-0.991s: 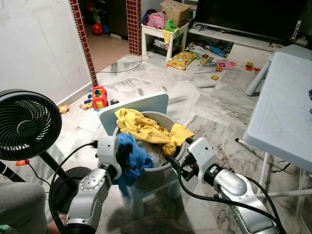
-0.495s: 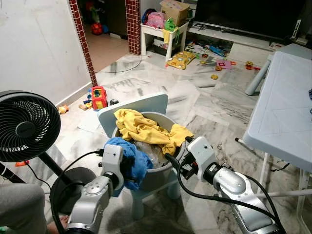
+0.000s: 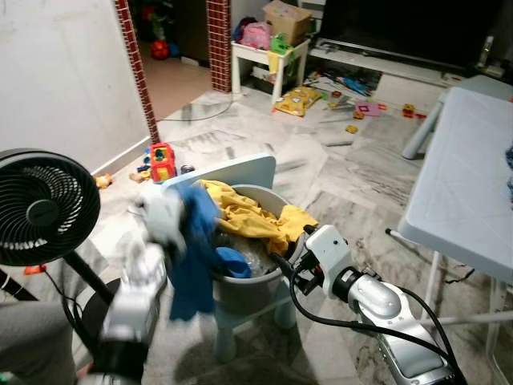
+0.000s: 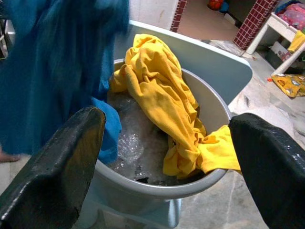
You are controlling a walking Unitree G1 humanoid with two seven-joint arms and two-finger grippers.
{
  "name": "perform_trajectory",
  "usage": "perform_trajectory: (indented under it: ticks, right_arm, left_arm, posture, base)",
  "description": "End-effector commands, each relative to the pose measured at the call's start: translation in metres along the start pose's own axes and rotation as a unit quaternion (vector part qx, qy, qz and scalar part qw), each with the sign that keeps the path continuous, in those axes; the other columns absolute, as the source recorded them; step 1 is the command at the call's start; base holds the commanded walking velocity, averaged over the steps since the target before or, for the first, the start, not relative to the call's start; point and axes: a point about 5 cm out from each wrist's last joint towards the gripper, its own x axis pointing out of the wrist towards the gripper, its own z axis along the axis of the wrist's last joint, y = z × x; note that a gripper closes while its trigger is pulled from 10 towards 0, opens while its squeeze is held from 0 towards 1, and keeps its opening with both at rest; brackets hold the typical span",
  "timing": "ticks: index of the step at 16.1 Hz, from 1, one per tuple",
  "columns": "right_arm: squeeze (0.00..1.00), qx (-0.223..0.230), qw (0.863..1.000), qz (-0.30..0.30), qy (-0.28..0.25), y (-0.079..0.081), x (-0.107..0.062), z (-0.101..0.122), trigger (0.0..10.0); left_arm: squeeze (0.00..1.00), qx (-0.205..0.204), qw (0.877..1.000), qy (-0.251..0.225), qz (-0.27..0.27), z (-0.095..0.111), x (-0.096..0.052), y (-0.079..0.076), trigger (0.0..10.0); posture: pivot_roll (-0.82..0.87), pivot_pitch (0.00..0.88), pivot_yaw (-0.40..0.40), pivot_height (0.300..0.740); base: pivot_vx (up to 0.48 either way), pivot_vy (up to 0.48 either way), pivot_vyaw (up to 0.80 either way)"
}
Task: Hang hanger
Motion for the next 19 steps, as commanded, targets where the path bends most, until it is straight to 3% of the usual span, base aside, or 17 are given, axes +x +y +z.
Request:
perform_trajectory:
  ticks: [1,3,4,5,6,7,9,11,12,13,14,15,16,17,18,19]
  right_arm:
    - [0.0,-0.005,1.0,-0.004,-0.002,-0.002,0.002,0.002,10.0]
    - [0.0,-0.004,1.0,-0.006,-0.001,-0.001,0.003,0.001,10.0]
    - [0.0,-0.005,1.0,-0.007,0.0,-0.001,0.003,0.001,10.0]
    - [0.0,-0.005,1.0,-0.008,0.001,-0.001,0.004,0.001,10.0]
    - [0.0,-0.005,1.0,-0.01,0.001,-0.001,0.004,0.001,10.0]
    - [0.0,-0.005,1.0,-0.013,0.002,-0.002,0.003,0.0,10.0]
    - [0.0,-0.001,1.0,-0.027,0.009,-0.004,0.0,-0.003,10.0]
    - [0.0,0.002,0.999,-0.032,0.013,-0.004,-0.002,-0.004,10.0]
    - [0.0,0.002,0.999,-0.032,0.013,-0.004,-0.002,-0.005,10.0]
    - [0.0,0.003,0.999,-0.032,0.014,-0.004,-0.002,-0.005,10.0]
    - [0.0,0.003,0.999,-0.032,0.014,-0.004,-0.003,-0.005,10.0]
    - [0.0,0.003,0.999,-0.031,0.015,-0.004,-0.004,-0.004,10.0]
    - [0.0,0.003,0.999,-0.027,0.017,-0.004,-0.005,-0.005,10.0]
    - [0.0,0.003,0.999,-0.027,0.017,-0.004,-0.005,-0.005,10.0]
    - [0.0,0.0,1.0,-0.018,0.021,-0.002,-0.005,-0.007,10.0]
    - [0.0,-0.002,1.0,-0.015,0.021,-0.001,-0.005,-0.006,10.0]
  left_arm:
    - [0.0,0.027,0.998,-0.058,-0.012,0.023,0.015,-0.009,0.0]
    - [0.0,0.033,0.99,-0.119,-0.065,0.052,0.033,-0.034,0.0]
    - [0.0,-0.01,0.985,-0.109,-0.136,0.055,0.039,-0.052,0.8]
    - [0.0,0.0,0.972,-0.106,-0.212,0.057,0.043,-0.07,1.5]
    - [0.0,0.023,0.962,-0.107,-0.251,0.059,0.044,-0.079,0.0]
    - [0.0,0.025,0.954,-0.099,-0.281,0.058,0.045,-0.085,0.0]
    - [0.0,0.028,0.947,-0.104,-0.304,0.054,0.045,-0.091,0.0]
    - [0.0,0.024,0.958,-0.1,-0.267,0.043,0.041,-0.085,0.0]
    - [0.0,0.011,0.969,-0.082,-0.234,0.032,0.039,-0.078,0.9]
    - [0.0,0.002,0.975,-0.068,-0.211,0.024,0.038,-0.073,0.9]
    - [0.0,-0.025,0.985,-0.012,-0.17,0.0,0.032,-0.063,1.0]
    - [0.0,-0.089,0.987,0.053,-0.121,-0.026,0.021,-0.053,9.6]
    - [0.0,-0.146,0.979,0.117,-0.086,-0.05,0.01,-0.048,10.0]
    - [0.0,-0.146,0.979,0.117,-0.086,-0.05,0.01,-0.048,10.0]
    - [0.0,-0.208,0.961,0.176,-0.04,-0.075,-0.004,-0.043,10.0]
    - [0.0,-0.22,0.956,0.191,-0.027,-0.081,-0.007,-0.042,10.0]
  posture:
    - [-0.16,0.0,-0.013,0.74]
    - [-0.17,0.0,-0.011,0.74]
    - [-0.17,0.0,-0.008,0.74]
    - [-0.18,0.0,-0.004,0.74]
    - [-0.18,0.0,-0.001,0.74]
    - [-0.18,0.0,0.002,0.74]
    - [-0.19,0.0,0.012,0.74]
    - [-0.19,0.0,0.01,0.74]
    - [-0.19,0.0,0.009,0.74]
    - [-0.19,0.0,0.009,0.74]
    - [-0.19,0.0,0.003,0.74]
    - [-0.19,0.0,-0.009,0.74]
    - [-0.18,0.0,-0.022,0.74]
    - [-0.18,0.0,-0.022,0.74]
    - [-0.17,0.0,-0.037,0.74]
    - [-0.17,0.0,-0.04,0.74]
  base:
    - [0.0,0.0,0.0]
    - [0.0,0.0,0.0]
    - [0.0,0.0,0.0]
    - [0.0,0.0,0.0]
    - [0.0,0.0,0.0]
    - [0.0,0.0,0.0]
    - [0.0,0.0,0.0]
    - [0.0,0.0,0.0]
    - [0.0,0.0,0.0]
    - [0.0,0.0,0.0]
    - [0.0,0.0,0.0]
    - [0.0,0.0,0.0]
    - [0.0,0.0,0.0]
    - [0.0,0.0,0.0]
    - [0.0,0.0,0.0]
    - [0.0,0.0,0.0]
